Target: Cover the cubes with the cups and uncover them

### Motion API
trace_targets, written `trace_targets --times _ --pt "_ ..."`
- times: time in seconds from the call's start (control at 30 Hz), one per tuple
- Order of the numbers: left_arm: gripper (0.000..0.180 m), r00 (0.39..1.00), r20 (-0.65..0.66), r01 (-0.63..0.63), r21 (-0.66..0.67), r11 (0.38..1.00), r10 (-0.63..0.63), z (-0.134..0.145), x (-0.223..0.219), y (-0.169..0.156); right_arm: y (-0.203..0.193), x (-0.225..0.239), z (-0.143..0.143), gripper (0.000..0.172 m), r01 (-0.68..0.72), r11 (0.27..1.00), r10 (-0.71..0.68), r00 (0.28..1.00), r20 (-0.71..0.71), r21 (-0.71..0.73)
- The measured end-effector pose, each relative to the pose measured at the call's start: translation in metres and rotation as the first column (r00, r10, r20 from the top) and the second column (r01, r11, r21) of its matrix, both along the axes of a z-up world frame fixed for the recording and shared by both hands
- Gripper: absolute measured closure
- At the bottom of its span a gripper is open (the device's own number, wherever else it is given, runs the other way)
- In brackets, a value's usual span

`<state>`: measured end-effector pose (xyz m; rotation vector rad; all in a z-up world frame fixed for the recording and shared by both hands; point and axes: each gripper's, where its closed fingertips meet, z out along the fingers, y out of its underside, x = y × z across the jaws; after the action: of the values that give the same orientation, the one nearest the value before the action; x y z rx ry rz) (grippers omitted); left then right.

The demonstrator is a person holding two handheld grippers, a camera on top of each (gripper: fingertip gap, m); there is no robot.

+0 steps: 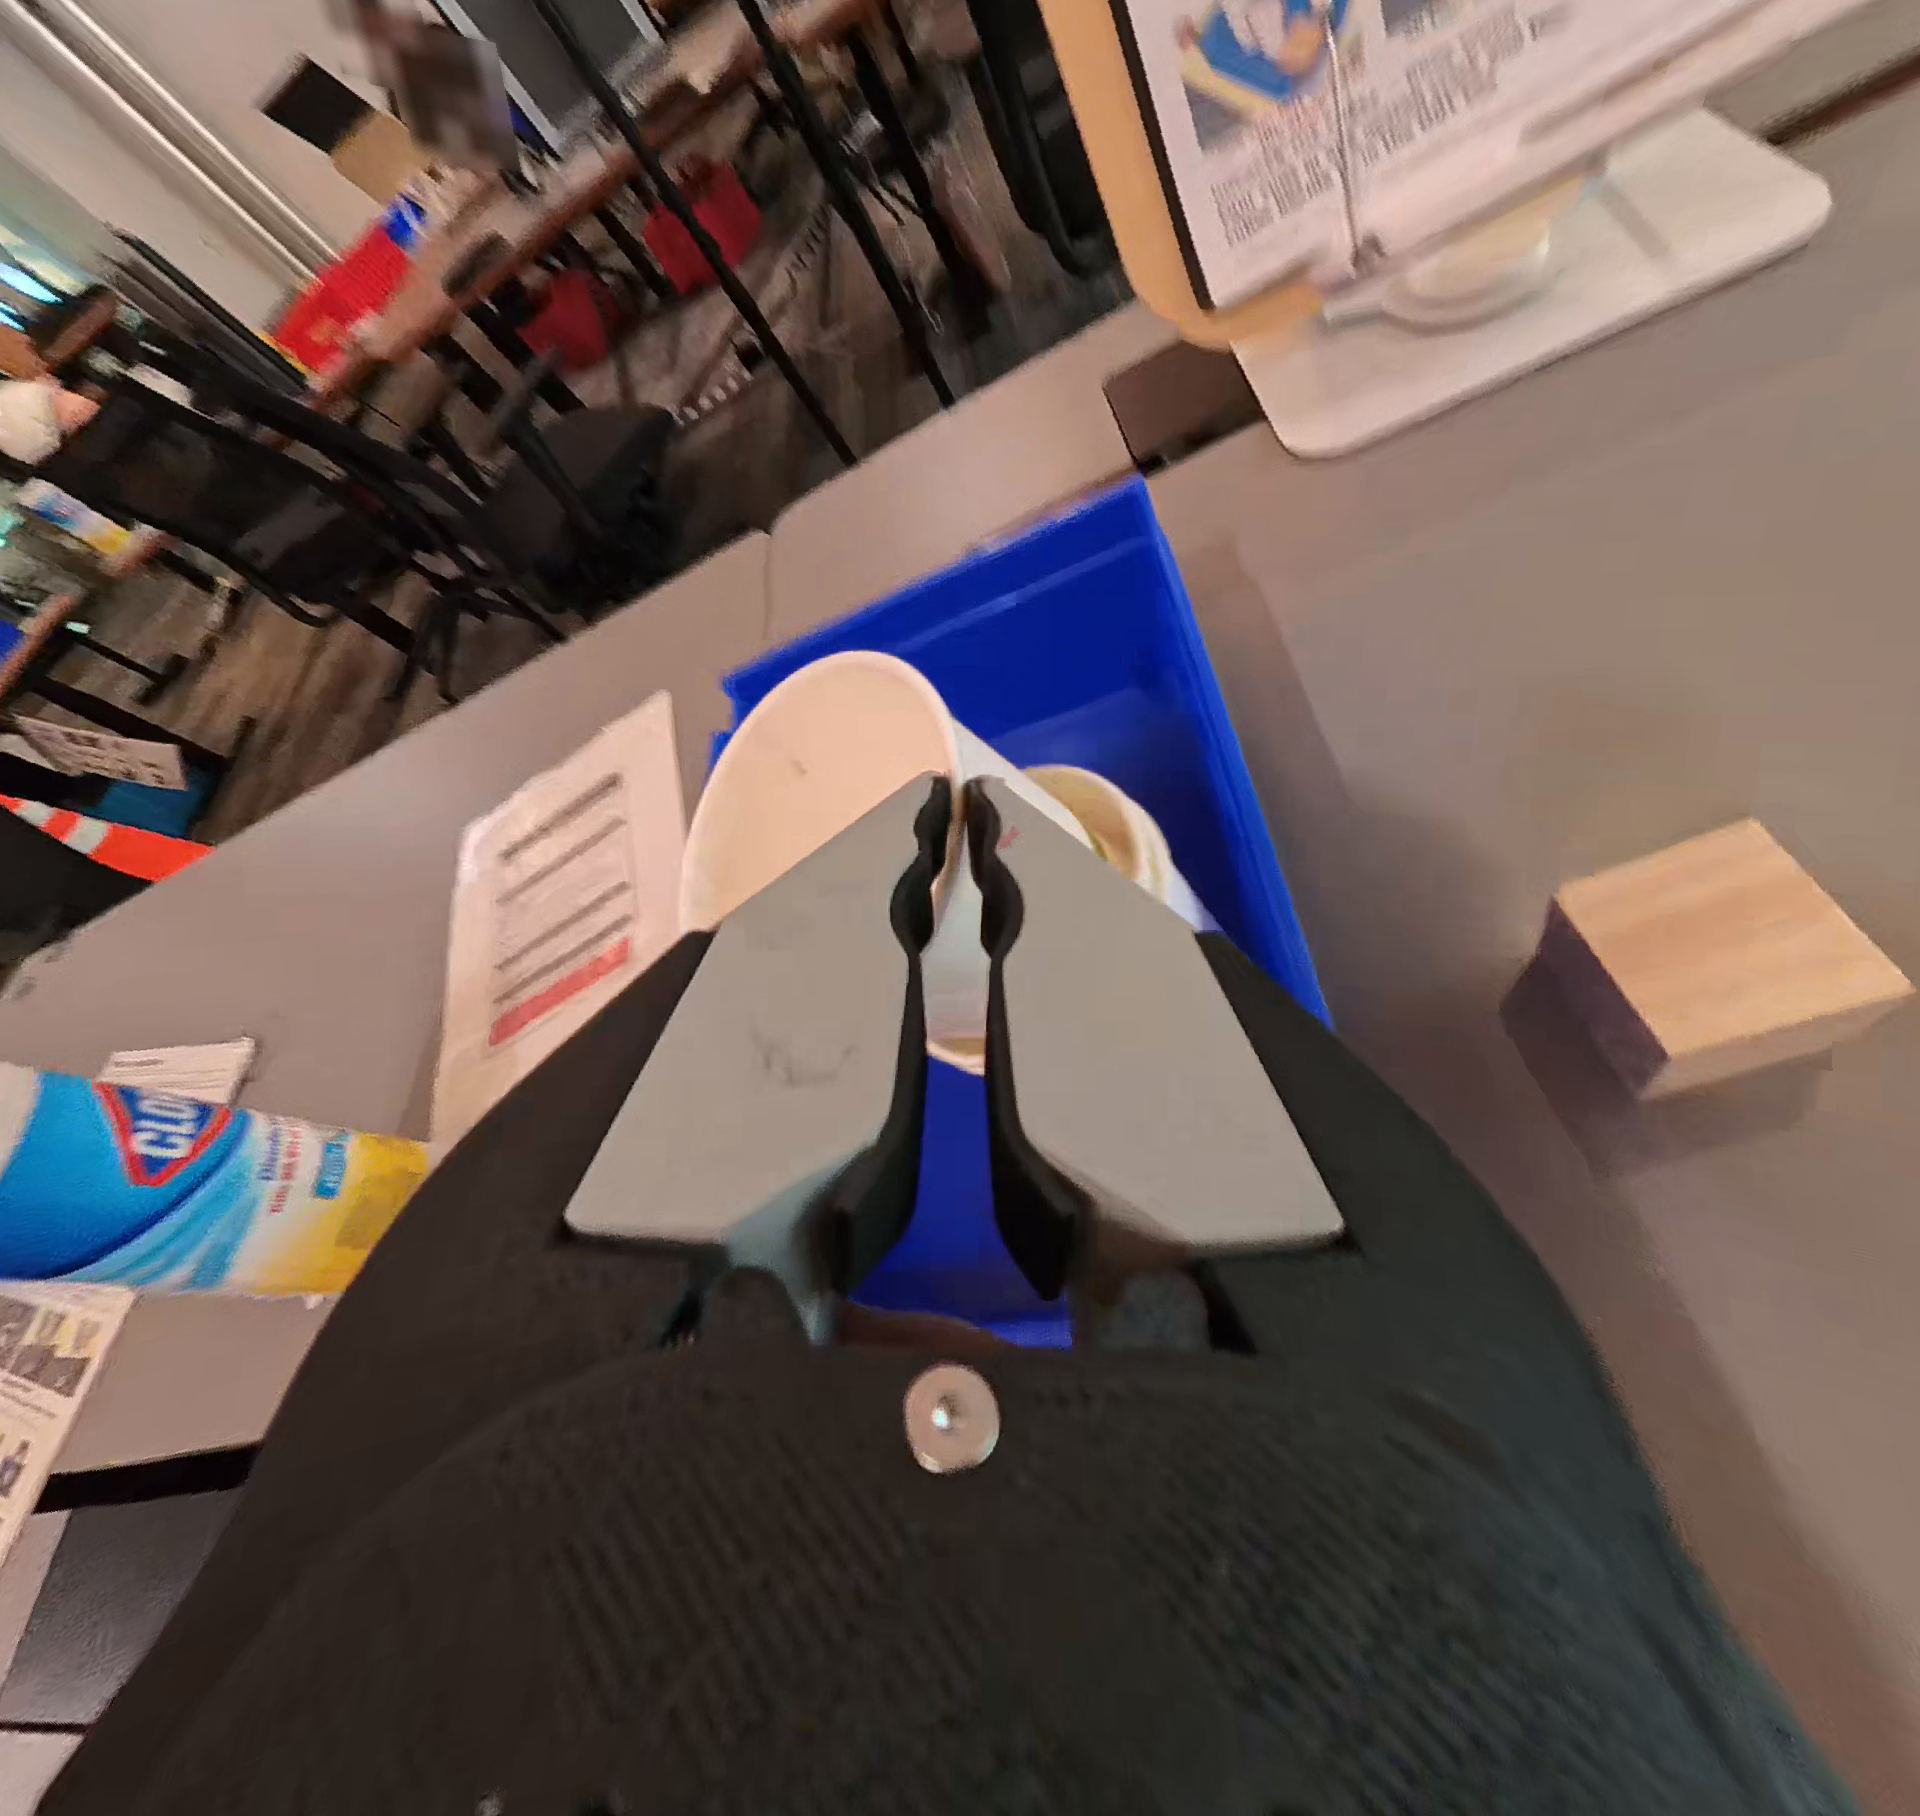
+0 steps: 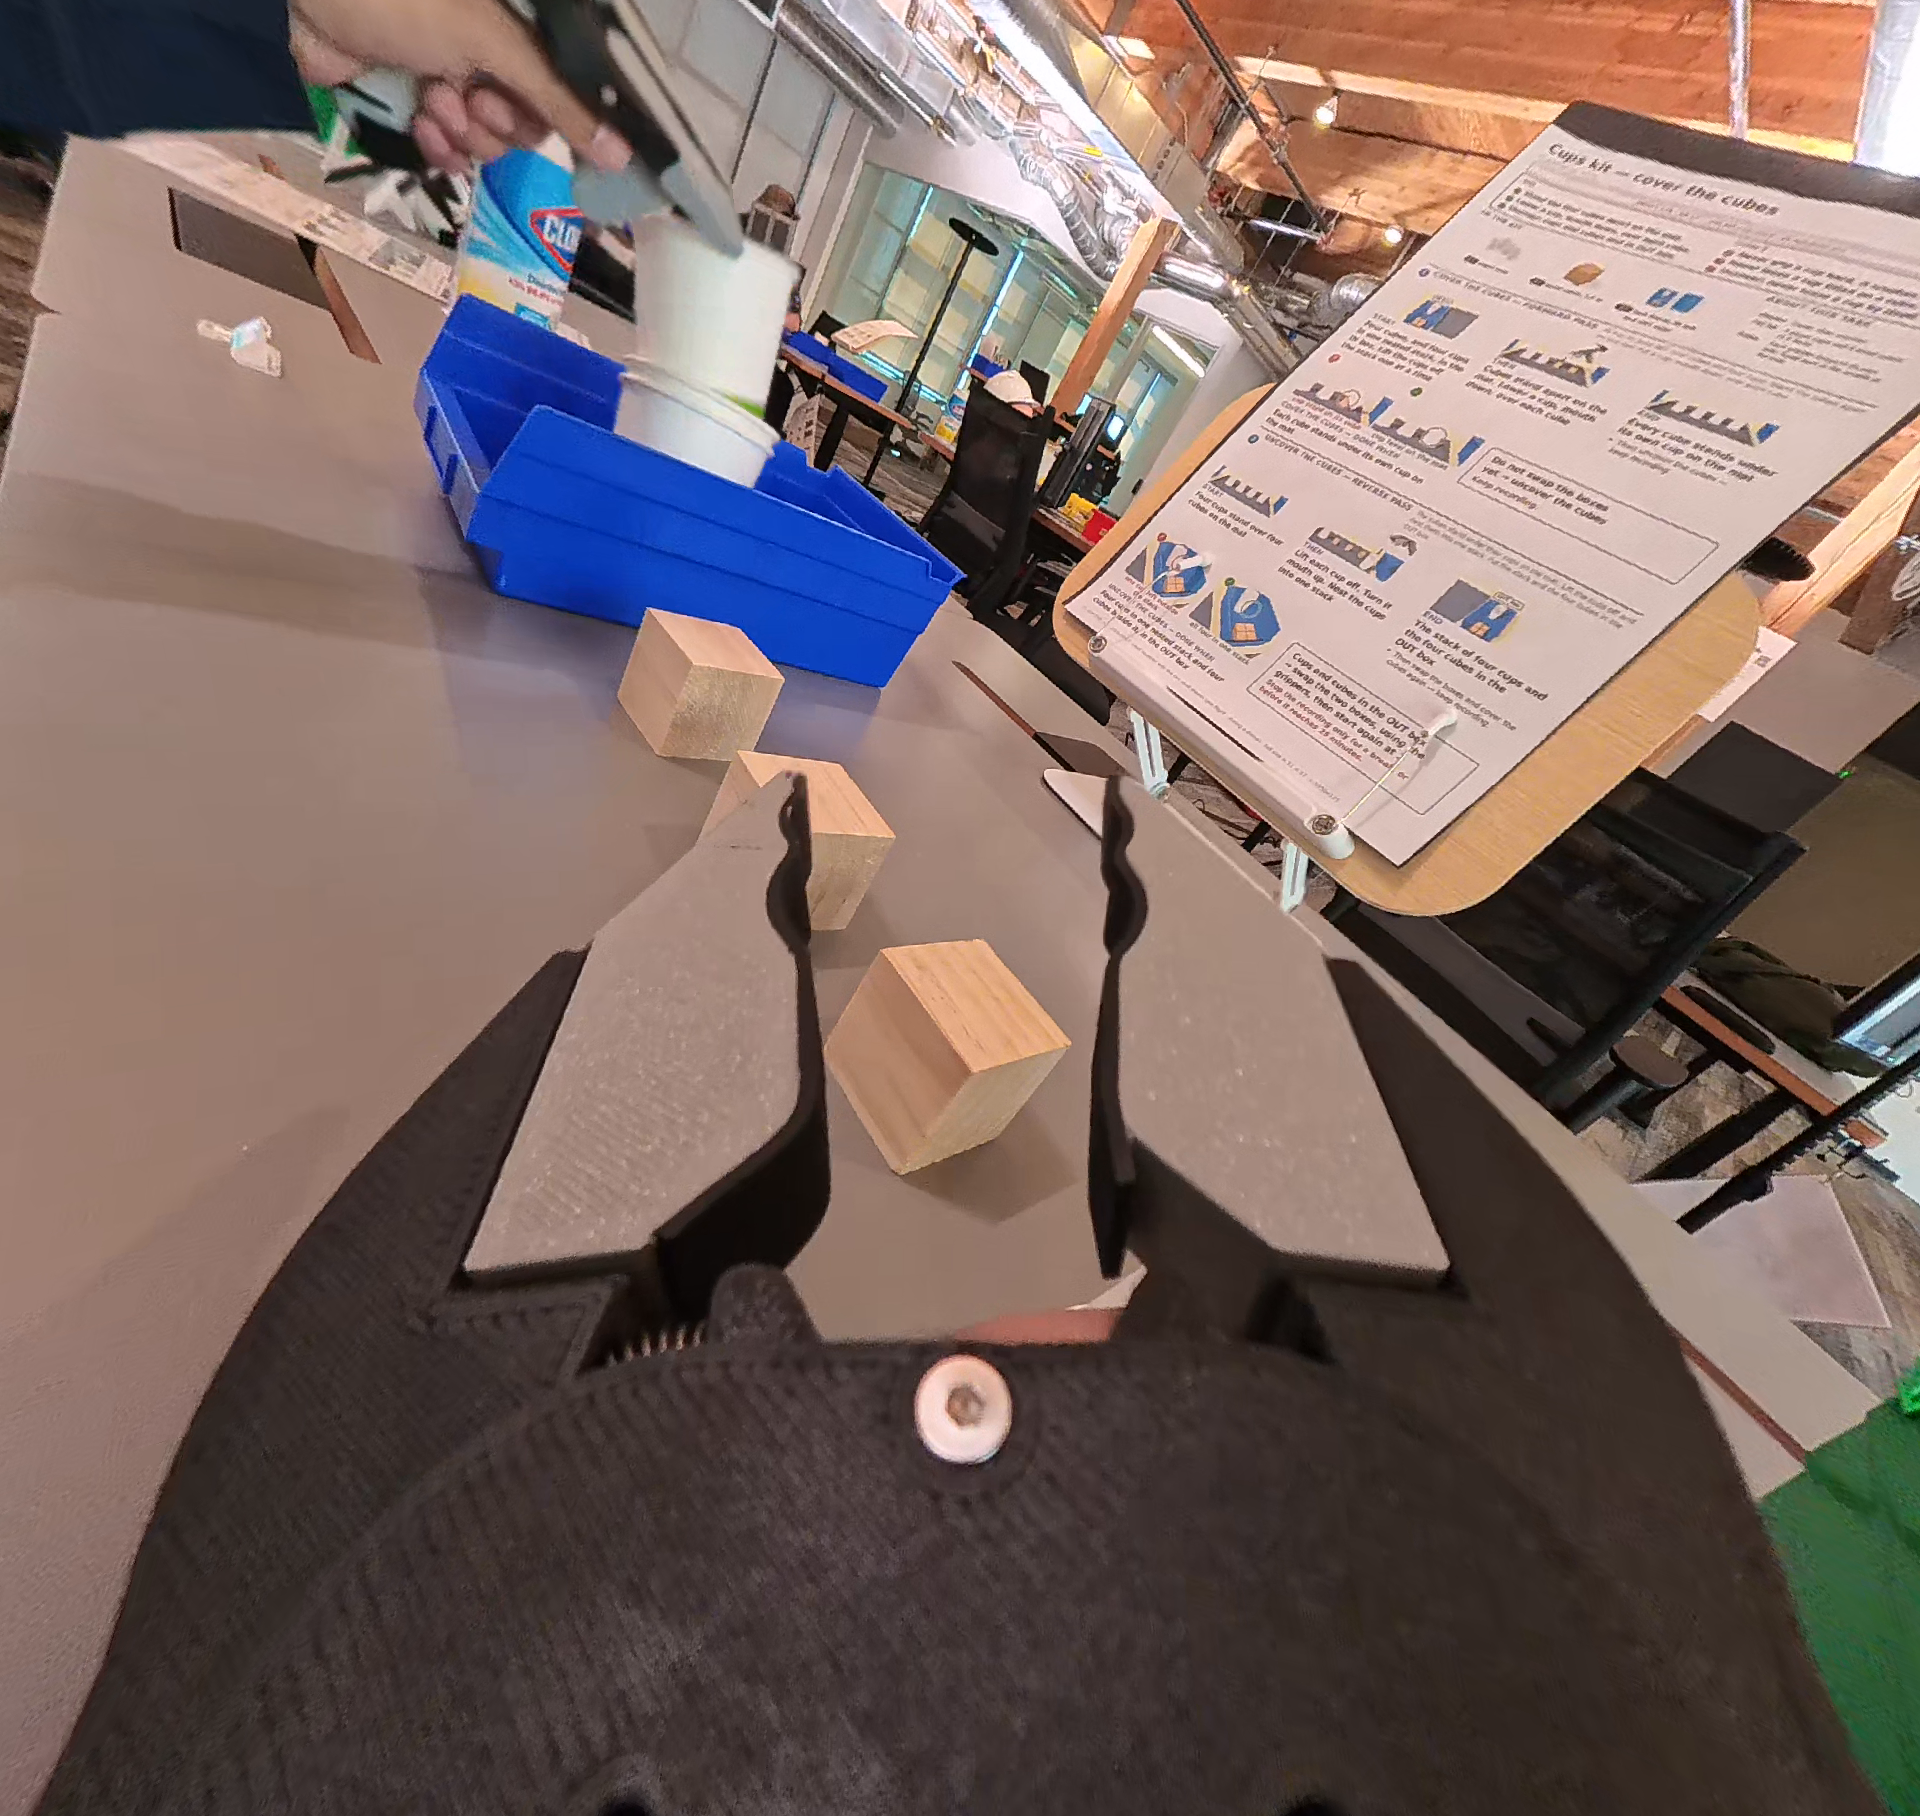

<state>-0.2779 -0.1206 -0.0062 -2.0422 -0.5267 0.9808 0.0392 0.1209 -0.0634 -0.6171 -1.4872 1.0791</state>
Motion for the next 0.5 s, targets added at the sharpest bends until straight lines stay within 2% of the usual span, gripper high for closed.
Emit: trace_targets --times 0.13,0.2,0.27,0.33,0.4,0.5 --pt "0.178 0.987 -0.162 0.036 0.146 0.989 -0.012 0.052 0.022 0.010 -0.006 -0.001 -0.003 0.119 -0.052 0.996 0.055 0.997 0.046 -0.069" --pt "0.179 0.965 -0.247 0.139 0.199 0.970 -0.087 0.078 0.057 0.030 -0.016 -0.003 -0.005 0.118 -0.124 0.975 0.143 0.985 0.094 -0.185" --pt "0.179 0.928 -0.320 0.280 0.264 0.923 -0.190 0.101 0.106 0.056 -0.038 -0.007 -0.012 0.117 -0.228 0.915 0.297 0.939 0.174 -0.332" --pt "0.179 0.875 -0.384 0.431 0.342 0.835 -0.294 0.117 0.160 0.083 -0.069 -0.008 -0.017 0.113 -0.333 0.820 0.475 0.850 0.228 -0.466" --pt "0.179 0.813 -0.429 0.568 0.441 0.695 -0.393 0.122 0.214 0.108 -0.097 -0.007 -0.010 0.108 -0.422 0.705 0.622 0.754 0.211 -0.570" --pt "0.179 0.775 -0.434 0.630 0.592 0.502 -0.460 0.104 0.266 0.136 -0.110 -0.014 0.012 0.105 -0.476 0.543 0.716 0.693 0.086 -0.692"
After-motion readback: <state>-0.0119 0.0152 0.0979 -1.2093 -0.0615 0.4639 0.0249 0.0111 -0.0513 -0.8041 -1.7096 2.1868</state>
